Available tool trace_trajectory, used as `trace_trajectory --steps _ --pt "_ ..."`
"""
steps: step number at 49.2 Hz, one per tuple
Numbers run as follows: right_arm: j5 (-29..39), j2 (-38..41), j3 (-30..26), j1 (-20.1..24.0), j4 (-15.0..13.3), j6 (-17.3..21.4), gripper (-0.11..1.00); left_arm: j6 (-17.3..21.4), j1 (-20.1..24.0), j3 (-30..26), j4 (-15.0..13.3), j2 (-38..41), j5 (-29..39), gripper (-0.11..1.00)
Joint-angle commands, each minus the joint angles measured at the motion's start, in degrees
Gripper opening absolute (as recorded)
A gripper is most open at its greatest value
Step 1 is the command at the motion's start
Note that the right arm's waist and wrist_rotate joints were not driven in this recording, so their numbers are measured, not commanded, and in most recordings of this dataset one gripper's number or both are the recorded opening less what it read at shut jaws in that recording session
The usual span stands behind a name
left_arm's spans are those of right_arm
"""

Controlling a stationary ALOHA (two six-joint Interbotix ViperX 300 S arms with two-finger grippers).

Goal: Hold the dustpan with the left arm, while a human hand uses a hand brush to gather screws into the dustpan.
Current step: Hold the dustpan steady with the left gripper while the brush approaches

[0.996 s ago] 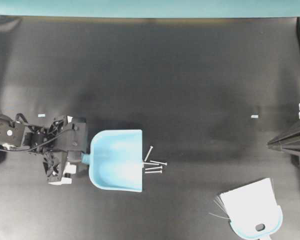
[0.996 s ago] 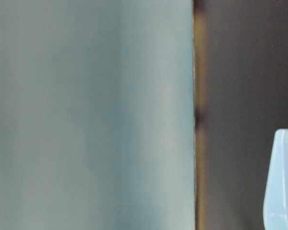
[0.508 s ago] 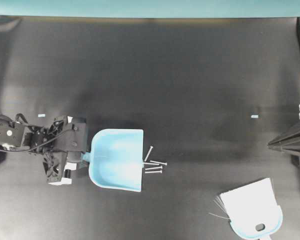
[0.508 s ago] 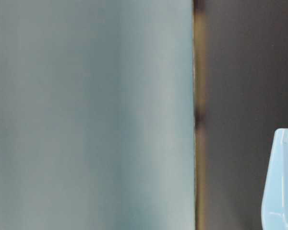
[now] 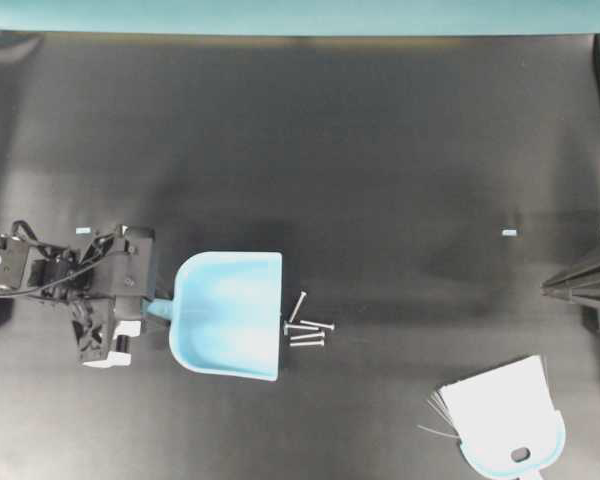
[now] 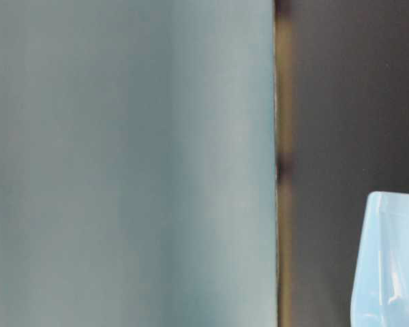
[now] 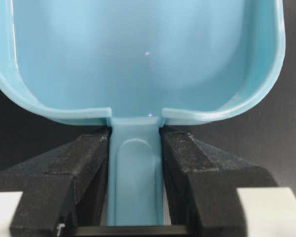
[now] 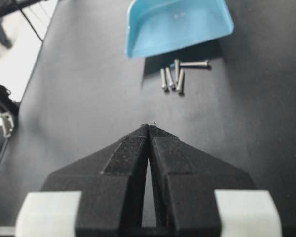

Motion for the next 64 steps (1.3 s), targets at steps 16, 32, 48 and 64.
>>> trace_trajectory --steps 16,32,48,64 --pt "0.09 -0.35 -0.18 0.0 0.09 0.0 0.0 0.53 0.97 -3.08 0.26 0.53 8.0 0.3" --pt "0.09 -0.35 -0.18 0.0 0.09 -0.09 0.0 1.23 0.97 -5.8 0.26 1.23 9.32 0.3" --pt "0.09 -0.35 -0.18 0.0 0.09 0.0 0.0 2.02 0.97 -6.33 0.26 1.85 10.63 0.3" --pt "0.09 -0.35 -0.18 0.0 0.09 -0.09 0.0 2.72 1.58 -5.89 0.26 3.52 10.55 0.3"
